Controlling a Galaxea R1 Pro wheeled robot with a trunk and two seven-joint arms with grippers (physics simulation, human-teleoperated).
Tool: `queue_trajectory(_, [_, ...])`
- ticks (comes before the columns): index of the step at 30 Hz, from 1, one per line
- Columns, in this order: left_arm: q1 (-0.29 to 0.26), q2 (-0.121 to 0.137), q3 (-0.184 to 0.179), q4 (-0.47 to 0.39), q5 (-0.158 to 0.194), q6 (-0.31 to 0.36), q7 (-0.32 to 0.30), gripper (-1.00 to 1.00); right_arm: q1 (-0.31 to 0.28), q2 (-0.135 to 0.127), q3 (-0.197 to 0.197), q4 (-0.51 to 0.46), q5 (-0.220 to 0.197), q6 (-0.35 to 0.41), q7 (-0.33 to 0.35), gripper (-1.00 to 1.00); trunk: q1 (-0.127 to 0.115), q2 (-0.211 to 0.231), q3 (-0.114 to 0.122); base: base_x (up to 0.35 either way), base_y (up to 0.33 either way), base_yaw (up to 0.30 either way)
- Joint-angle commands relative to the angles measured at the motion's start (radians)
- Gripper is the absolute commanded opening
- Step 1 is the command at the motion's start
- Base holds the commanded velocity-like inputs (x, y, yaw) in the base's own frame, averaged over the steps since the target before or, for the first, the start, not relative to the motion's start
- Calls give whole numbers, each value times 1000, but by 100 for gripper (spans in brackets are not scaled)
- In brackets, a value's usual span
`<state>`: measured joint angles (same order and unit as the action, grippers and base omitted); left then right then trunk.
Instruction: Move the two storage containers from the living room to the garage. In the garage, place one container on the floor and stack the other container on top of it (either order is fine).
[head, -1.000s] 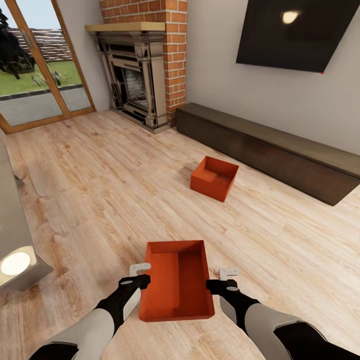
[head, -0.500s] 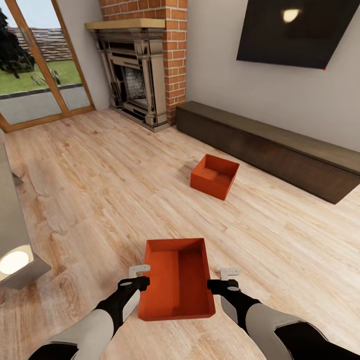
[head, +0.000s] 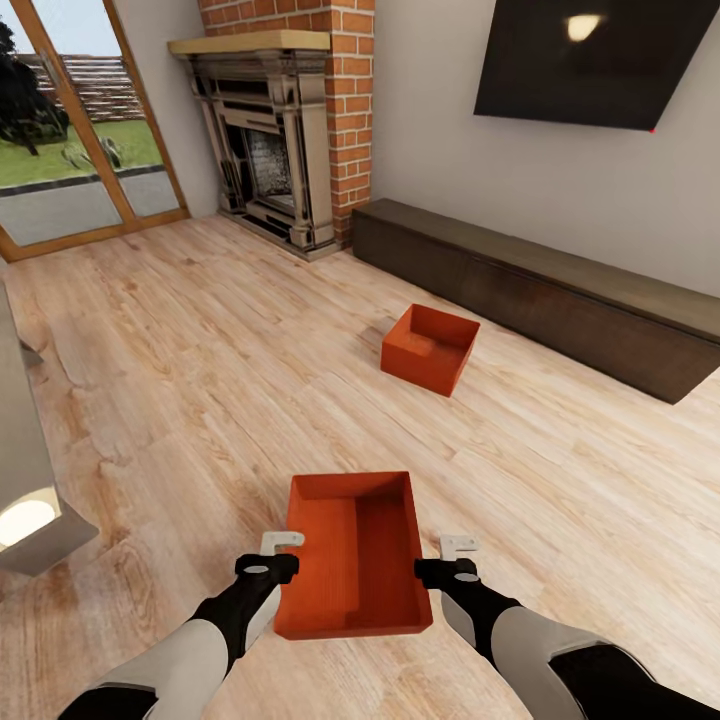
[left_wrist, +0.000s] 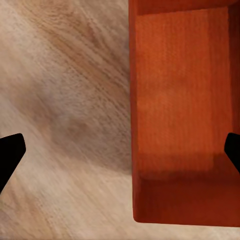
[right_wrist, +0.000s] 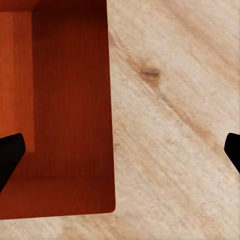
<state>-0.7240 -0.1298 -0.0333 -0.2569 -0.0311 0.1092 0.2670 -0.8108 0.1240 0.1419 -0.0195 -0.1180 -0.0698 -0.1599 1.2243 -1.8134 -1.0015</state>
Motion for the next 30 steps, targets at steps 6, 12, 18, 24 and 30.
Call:
queue_trajectory(6, [0, 1, -3, -2, -8, 7, 5, 100, -1, 0, 8, 1, -12, -7, -3, 100, 23, -43, -20, 0, 0, 0])
queue_trajectory(12, [0, 1, -3, 1, -8, 7, 5, 100, -1, -1, 8, 1, -12, -7, -3, 100, 46, -85, -38, 0, 0, 0])
queue_trajectory(18, [0, 2, -3, 5, 0, 6, 5, 100, -1, -1, 8, 1, -12, -7, -3, 100, 69, -127, -57, 0, 0, 0])
queue_trajectory(24, [0, 2, -3, 4, 2, 6, 3, 100, -1, -1, 8, 1, -11, -1, -3, 100, 92, -169, -76, 0, 0, 0])
queue_trajectory(30, [0, 2, -3, 4, 3, 6, 3, 100, -1, 0, 9, 1, -11, -7, -3, 100, 115, -211, -95, 0, 0, 0])
